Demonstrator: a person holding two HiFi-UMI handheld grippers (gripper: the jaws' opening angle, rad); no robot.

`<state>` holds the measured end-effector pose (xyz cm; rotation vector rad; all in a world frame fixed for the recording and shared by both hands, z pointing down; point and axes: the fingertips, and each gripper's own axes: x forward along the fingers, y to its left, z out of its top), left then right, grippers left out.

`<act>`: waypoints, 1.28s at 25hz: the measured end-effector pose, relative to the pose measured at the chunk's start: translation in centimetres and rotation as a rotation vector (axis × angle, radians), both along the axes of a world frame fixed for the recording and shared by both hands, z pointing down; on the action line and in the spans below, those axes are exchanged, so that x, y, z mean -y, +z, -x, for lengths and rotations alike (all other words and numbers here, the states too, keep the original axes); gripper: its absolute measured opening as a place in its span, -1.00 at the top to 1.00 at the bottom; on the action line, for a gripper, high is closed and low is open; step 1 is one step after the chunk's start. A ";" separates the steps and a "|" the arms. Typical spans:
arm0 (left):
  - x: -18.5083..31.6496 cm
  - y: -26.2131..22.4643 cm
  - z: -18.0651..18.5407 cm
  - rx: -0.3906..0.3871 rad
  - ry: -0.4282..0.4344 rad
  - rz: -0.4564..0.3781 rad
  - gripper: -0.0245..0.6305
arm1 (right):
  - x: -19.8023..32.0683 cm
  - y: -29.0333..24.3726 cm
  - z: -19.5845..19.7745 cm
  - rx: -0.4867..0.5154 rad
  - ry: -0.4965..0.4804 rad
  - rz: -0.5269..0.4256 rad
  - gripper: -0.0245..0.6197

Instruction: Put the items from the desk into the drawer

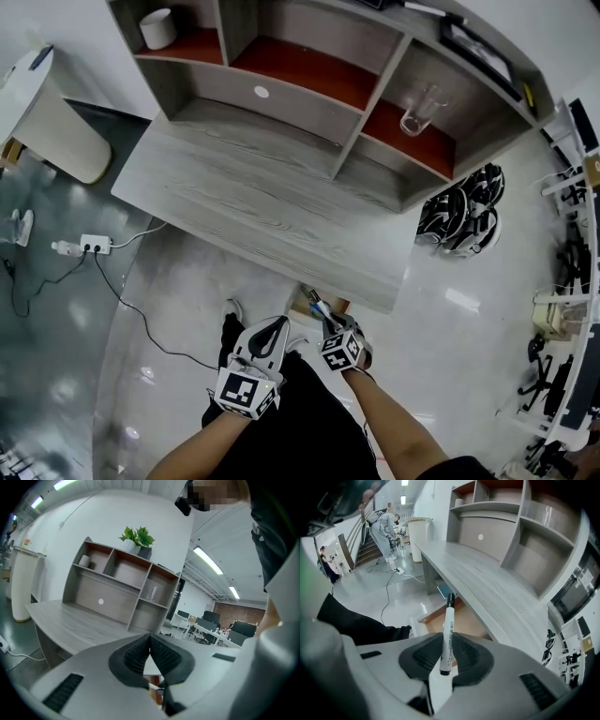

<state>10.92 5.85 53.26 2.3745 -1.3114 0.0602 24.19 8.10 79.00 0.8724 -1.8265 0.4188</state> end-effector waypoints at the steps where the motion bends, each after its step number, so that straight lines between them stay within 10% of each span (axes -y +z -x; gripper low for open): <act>1: -0.1 0.1 0.1 0.003 -0.005 0.003 0.89 | 0.1 0.4 -0.1 -0.005 0.001 0.004 0.68; 32: -1.1 5.7 2.4 0.056 -0.052 0.095 0.89 | 4.2 12.0 -1.8 -0.211 -0.152 0.090 0.68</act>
